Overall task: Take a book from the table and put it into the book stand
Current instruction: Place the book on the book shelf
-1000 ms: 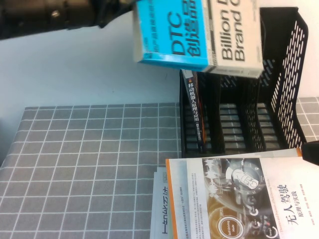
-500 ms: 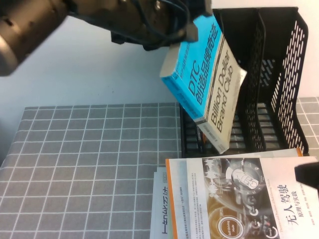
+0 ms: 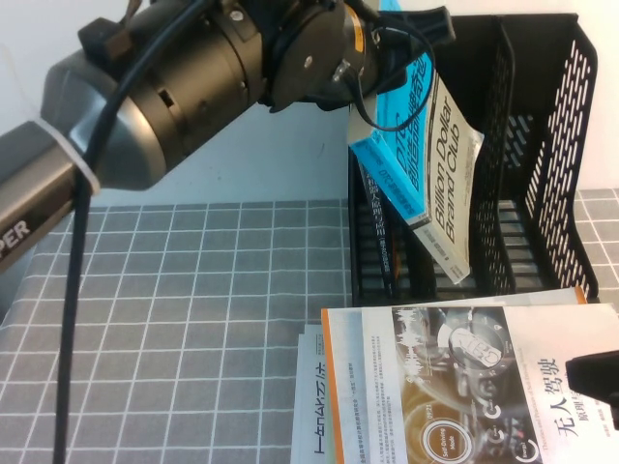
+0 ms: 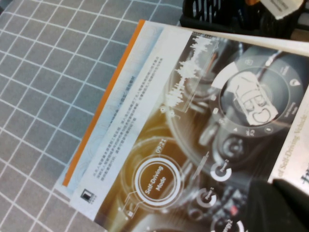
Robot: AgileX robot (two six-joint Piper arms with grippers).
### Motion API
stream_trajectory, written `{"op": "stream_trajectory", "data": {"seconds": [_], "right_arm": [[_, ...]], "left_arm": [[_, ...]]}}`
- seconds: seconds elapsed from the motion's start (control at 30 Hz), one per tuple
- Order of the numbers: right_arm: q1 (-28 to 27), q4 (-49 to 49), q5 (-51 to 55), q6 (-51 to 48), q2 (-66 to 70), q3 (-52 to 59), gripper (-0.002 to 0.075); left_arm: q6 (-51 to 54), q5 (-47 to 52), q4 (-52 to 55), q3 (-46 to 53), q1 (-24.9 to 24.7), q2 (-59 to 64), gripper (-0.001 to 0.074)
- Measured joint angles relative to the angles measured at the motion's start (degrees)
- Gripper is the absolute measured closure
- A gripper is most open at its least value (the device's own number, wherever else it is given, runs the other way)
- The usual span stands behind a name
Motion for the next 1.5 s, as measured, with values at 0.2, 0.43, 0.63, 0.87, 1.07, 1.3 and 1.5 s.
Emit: {"op": "stream_trajectory", "data": {"seconds": [0.2,0.43,0.63,0.87,1.07,1.3,1.5], "right_arm": [[0.0,0.8,1.4,-0.8,0.0,0.0,0.0729],[0.0,2.0,3.1,-3.2,0.0,0.0,0.0729],[0.0,3.7,3.5,-4.1,0.0,0.0,0.0729],[0.0,7.2,3.6,-5.9,0.0,0.0,0.0729],[0.0,10.0,4.7,-7.6,0.0,0.0,0.0729],[0.0,9.9,7.0,-9.9,-2.1,0.0,0.0729],[0.0,-1.6,10.9,-1.9,-7.7,0.0,0.0729]], "left_arm": [[-6.2,-2.8,3.7,-1.1,-0.2,2.7,0.055],[-11.3,-5.5,10.4,-1.1,-2.9,6.9,0.055],[-20.3,-3.1,26.5,-1.1,-7.3,9.1,0.055],[-29.0,1.2,46.4,-1.1,-13.6,9.5,0.055],[-31.4,0.7,49.6,-1.1,-15.4,9.7,0.055],[-31.5,-0.2,49.2,-1.1,-14.8,12.2,0.055],[-29.9,-3.0,45.7,-1.1,-13.7,13.9,0.055]]}}
